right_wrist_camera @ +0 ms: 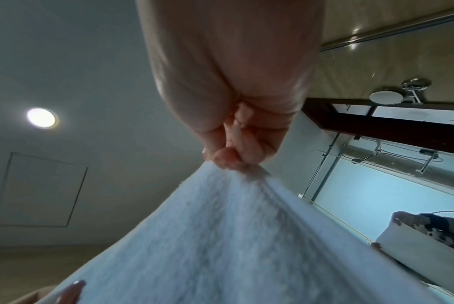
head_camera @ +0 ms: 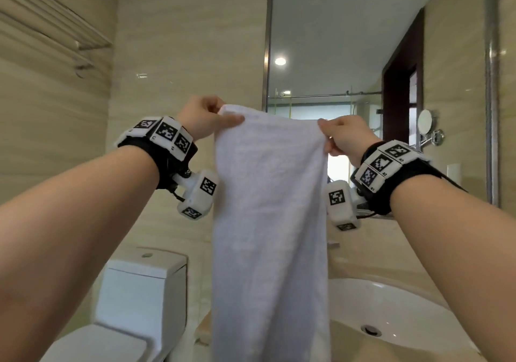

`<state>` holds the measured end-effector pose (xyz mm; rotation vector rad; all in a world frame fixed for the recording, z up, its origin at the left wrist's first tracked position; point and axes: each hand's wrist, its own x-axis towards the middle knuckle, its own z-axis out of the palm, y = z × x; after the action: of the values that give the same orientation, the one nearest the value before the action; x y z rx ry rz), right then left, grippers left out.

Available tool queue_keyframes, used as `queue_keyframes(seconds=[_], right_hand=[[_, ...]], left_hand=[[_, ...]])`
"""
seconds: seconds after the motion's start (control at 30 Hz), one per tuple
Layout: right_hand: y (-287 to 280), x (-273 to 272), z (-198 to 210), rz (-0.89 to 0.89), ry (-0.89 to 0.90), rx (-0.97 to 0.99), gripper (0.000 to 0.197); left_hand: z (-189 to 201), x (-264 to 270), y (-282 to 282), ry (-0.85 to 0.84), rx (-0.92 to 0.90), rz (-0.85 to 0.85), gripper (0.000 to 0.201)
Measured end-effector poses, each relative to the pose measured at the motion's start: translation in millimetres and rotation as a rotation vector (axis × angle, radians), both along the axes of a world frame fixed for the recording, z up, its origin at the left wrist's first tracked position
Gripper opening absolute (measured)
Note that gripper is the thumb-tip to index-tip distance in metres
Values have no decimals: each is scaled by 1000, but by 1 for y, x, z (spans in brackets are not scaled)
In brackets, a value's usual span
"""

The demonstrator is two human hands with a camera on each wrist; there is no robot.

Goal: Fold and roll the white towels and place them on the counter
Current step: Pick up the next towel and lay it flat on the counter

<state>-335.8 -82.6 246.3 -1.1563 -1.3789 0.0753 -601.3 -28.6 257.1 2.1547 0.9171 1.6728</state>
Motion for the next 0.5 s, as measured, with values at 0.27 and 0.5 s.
queue_keyframes(seconds=[0.27, 0.5], right_hand=[[5, -9, 21, 32, 155, 185, 36], [10, -6, 7, -28, 124, 119, 26]], left_hand=[[28, 19, -30, -225, 255, 151, 26], [21, 20, -27, 11, 83, 212, 36]])
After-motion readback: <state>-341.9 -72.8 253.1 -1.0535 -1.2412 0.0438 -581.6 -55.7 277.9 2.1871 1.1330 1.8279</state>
